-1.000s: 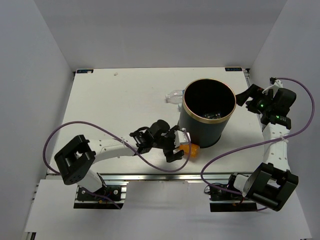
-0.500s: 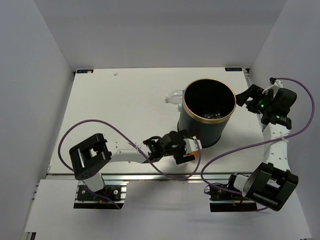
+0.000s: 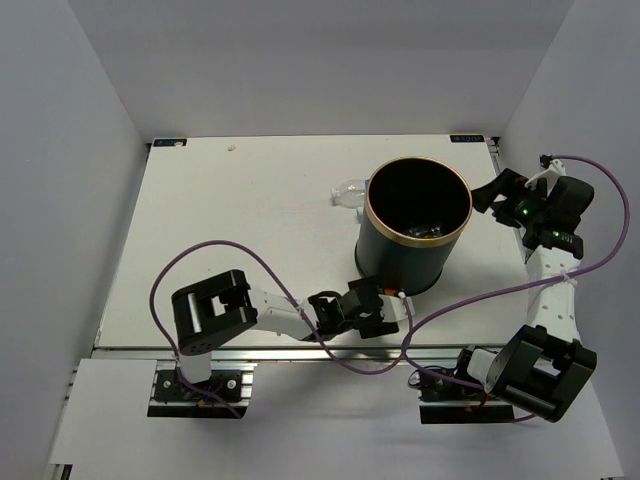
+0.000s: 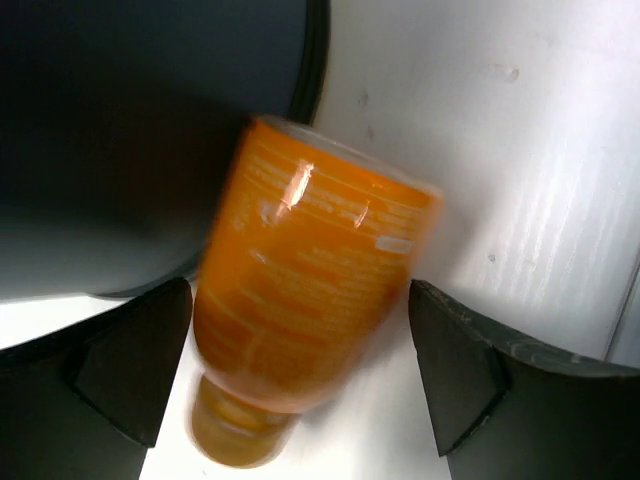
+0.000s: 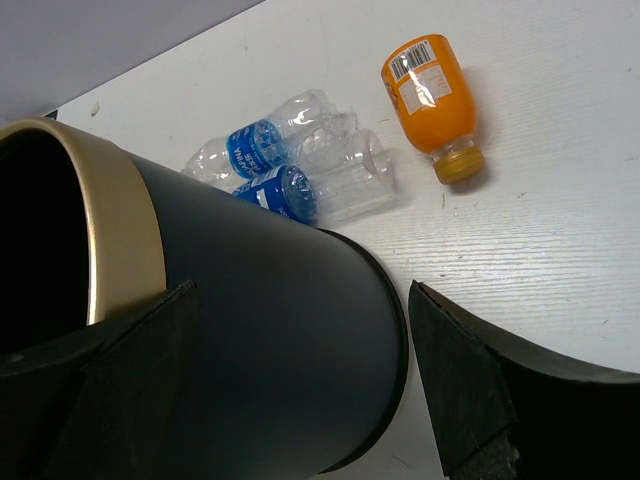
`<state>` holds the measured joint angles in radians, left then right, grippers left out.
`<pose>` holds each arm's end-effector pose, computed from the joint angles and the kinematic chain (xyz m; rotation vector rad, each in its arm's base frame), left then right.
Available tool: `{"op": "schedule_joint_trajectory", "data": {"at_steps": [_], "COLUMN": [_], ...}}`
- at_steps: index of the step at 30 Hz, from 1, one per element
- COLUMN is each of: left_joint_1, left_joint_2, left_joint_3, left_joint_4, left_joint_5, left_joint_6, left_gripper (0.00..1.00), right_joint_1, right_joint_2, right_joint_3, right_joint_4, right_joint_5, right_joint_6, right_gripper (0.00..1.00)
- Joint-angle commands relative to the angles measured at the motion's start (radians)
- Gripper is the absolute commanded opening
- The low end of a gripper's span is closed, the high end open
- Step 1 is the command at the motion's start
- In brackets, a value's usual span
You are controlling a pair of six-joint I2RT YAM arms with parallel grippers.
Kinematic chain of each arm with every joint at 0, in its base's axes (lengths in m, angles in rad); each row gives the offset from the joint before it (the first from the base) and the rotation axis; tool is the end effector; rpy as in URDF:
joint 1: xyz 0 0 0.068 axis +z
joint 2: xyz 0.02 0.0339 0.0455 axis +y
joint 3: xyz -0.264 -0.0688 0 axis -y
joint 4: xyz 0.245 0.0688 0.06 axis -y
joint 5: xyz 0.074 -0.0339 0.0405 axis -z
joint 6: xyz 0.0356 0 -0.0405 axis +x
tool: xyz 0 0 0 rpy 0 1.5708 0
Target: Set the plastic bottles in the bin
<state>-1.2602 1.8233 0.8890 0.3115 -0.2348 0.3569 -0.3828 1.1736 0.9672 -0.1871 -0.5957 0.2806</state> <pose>0.1204 -0.3479 0.1444 1.4867 1.6019 -0.2570 0.2538 -0.0807 0.3258 0.2490 1.9110 0.5144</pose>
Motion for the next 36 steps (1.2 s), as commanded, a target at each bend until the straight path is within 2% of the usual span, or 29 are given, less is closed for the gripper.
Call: {"op": "schedule_joint_trajectory", "data": {"at_steps": [1, 7, 10, 11, 14, 15, 19, 20, 26, 29, 31, 33, 34, 35, 36], "left_joint_1": [-0.013, -0.030, -0.041, -0.045, -0.071, -0.085, -0.090, -0.090, -0.051, 0.031, 0.093, 0.139, 0.153, 0.194, 0.194], "left_joint_2": [0.030, 0.036, 0.015, 0.007, -0.051, -0.073, -0.228, -0.314, -0.645, -0.784, -0.840, -0.849, -0.831, -0.785, -0.754], "left_joint_3": [0.064, 0.067, 0.062, 0.062, 0.041, 0.028, -0.048, -0.092, -0.216, -0.180, -0.119, -0.038, -0.004, 0.070, 0.109], "left_joint_4": [-0.044, -0.029, -0.048, -0.055, -0.084, -0.097, -0.137, -0.143, -0.046, -0.057, -0.066, -0.060, -0.057, -0.072, -0.072], "left_joint_5": [-0.058, -0.058, -0.055, -0.069, -0.109, -0.116, -0.156, -0.167, -0.497, -0.512, -0.488, -0.440, -0.428, -0.350, -0.350], "left_joint_6": [0.008, -0.016, -0.030, -0.041, -0.074, -0.087, -0.193, -0.237, -0.384, -0.410, -0.409, -0.398, -0.400, -0.410, -0.411], "left_gripper": [0.98, 0.95, 0.84, 0.74, 0.53, 0.51, 0.48, 0.48, 0.56, 0.56, 0.51, 0.48, 0.47, 0.47, 0.47], "right_joint_1": [-0.002, -0.002, -0.002, -0.002, -0.002, -0.002, -0.002, -0.004, -0.034, -0.070, -0.083, -0.097, -0.100, -0.113, -0.113], "right_joint_2": [-0.008, -0.008, -0.009, -0.009, -0.018, -0.020, -0.022, -0.020, -0.032, -0.041, -0.045, -0.043, -0.039, -0.023, -0.023], "right_joint_3": [0.039, 0.036, 0.038, 0.038, 0.036, 0.036, 0.038, 0.036, 0.021, 0.018, 0.015, 0.015, 0.015, 0.021, 0.021], "right_joint_4": [0.008, 0.012, 0.011, 0.011, 0.011, 0.011, 0.008, 0.009, 0.031, 0.034, 0.049, 0.052, 0.052, 0.048, 0.048], "right_joint_5": [-0.035, -0.036, -0.038, -0.038, -0.036, -0.033, -0.006, -0.004, 0.085, 0.079, 0.056, 0.048, 0.045, 0.030, 0.030], "right_joint_6": [-0.006, -0.004, -0.003, -0.003, -0.003, -0.003, 0.014, 0.020, 0.088, 0.111, 0.118, 0.120, 0.120, 0.118, 0.118], "right_gripper": [0.89, 0.89, 0.89, 0.89, 0.89, 0.89, 0.89, 0.89, 0.89, 0.89, 0.89, 0.89, 0.89, 0.89, 0.89]}}
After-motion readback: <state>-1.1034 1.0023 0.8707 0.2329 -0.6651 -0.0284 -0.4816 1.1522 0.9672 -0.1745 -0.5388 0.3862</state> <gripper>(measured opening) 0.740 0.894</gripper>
